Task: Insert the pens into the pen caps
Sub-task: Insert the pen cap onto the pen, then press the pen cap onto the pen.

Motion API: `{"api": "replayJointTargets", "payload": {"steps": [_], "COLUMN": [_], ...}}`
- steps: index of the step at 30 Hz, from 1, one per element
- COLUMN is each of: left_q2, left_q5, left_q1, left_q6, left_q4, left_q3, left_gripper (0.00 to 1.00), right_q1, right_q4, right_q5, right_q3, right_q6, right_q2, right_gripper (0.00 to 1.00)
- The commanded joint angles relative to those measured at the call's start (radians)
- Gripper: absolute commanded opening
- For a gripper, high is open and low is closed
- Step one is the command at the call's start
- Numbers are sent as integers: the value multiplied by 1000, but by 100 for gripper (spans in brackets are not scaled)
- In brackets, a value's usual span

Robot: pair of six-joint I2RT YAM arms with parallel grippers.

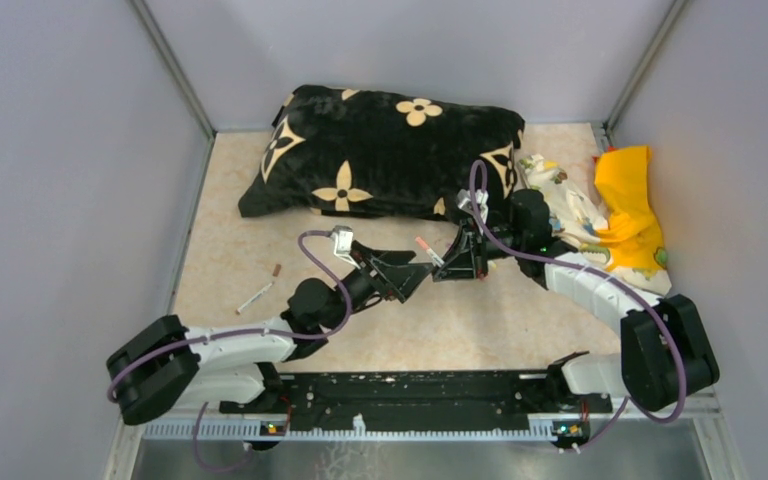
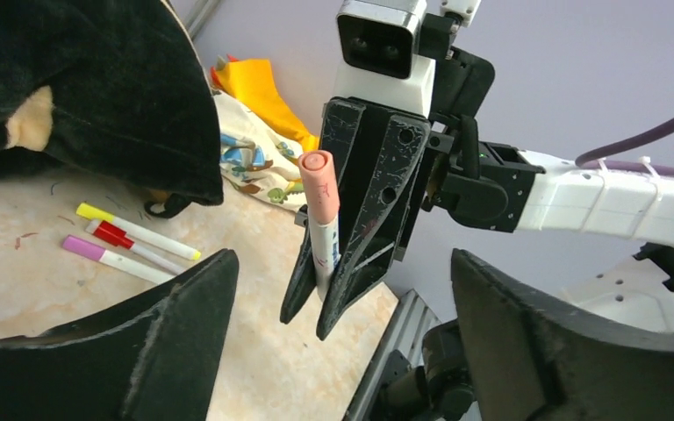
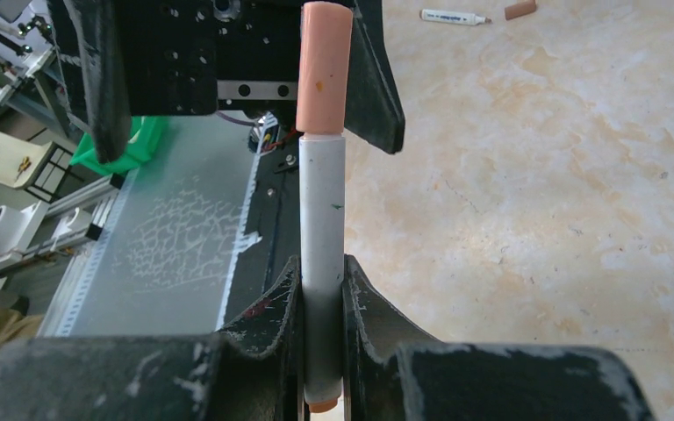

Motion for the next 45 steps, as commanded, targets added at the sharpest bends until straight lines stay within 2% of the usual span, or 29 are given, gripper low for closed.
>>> {"api": "replayJointTargets", "payload": {"steps": [1,4,8,13,16,29,38,42,45], "left_q2": [-104,-174,-215,-163,-128,14,58,66,70], "left_q5": [-12,-22,101,339,406,505,538,552,562], "left_q1": [-5,3,78,226,252,254,253,253,253], "left_q6": [136,200,218,114,96,45,41,34,30], "left_q4": [-164,-229,-277,-295,-262,-169,-165,-159,-159], "left_q3": [20,34,69,132,153,213,239,239,239], "left_gripper": [98,99,98,82,78,63,56,47,34], "right_q1": [2,1,2,1,2,0,1,1,2], "right_q4": [-30,-44,-54,-59,-70,-82,-84,-85,-85], "right_q5": [-59,-70,-85,-105,-107,-113,-116,-117,-118], "right_q3": [52,56,59,62,64,69,71,71,71], "right_q6": [-88,-103,-113,-118,-127,-136,-137,-138,-138], "right_q2": [-23,-22,-19,-13,-13,-2,-2,-3,-4], "right_gripper": [0,0,0,0,0,0,0,0,0]}}
